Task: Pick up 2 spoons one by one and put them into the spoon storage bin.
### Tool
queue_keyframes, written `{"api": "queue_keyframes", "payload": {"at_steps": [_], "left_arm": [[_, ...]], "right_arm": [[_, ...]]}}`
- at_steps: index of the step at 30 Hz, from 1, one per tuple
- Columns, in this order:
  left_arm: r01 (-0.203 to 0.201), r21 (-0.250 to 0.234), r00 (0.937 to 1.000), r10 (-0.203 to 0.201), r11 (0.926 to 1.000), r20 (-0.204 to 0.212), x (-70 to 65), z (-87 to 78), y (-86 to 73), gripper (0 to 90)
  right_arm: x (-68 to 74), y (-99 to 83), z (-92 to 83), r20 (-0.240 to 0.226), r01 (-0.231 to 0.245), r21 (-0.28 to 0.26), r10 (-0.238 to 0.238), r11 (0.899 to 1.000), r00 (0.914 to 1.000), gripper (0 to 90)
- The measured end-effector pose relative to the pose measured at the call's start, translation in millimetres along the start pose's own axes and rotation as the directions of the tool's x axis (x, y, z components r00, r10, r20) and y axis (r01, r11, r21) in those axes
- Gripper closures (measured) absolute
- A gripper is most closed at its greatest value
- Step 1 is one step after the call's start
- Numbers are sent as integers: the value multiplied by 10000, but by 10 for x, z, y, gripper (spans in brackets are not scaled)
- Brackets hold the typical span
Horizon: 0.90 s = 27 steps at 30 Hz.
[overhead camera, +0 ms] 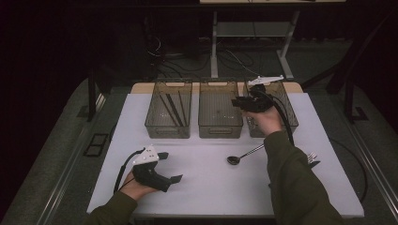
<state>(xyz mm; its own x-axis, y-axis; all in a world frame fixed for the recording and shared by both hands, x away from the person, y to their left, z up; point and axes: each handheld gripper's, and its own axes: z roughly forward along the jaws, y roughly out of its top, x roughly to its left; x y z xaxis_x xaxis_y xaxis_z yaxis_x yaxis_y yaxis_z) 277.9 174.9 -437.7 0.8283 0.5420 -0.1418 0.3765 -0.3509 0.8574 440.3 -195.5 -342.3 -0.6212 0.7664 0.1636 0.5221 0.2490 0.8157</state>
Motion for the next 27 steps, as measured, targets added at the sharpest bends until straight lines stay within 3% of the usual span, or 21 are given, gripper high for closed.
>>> {"api": "queue_keyframes", "payload": {"at_steps": [14, 24, 26, 27], "left_arm": [[-208, 73, 9998, 208, 9998, 36, -1, -19, 10, 0], [-140, -46, 9999, 141, 9999, 70, -10, -30, 3, 0], [-167, -13, 9998, 167, 9999, 83, -4, -39, 3, 0], [-155, -29, 9998, 156, 9999, 86, -3, -42, 3, 0]], "right_arm": [[40, 217, 401, -12, 21, 293, -21, 9996, 10000, 727], [36, 194, 629, -15, -139, 562, 140, 9983, 9999, 725], [28, 171, 661, -32, -199, 685, 202, 9975, 9998, 695], [26, 164, 674, -44, -298, 692, 302, 9972, 9995, 580]]}}
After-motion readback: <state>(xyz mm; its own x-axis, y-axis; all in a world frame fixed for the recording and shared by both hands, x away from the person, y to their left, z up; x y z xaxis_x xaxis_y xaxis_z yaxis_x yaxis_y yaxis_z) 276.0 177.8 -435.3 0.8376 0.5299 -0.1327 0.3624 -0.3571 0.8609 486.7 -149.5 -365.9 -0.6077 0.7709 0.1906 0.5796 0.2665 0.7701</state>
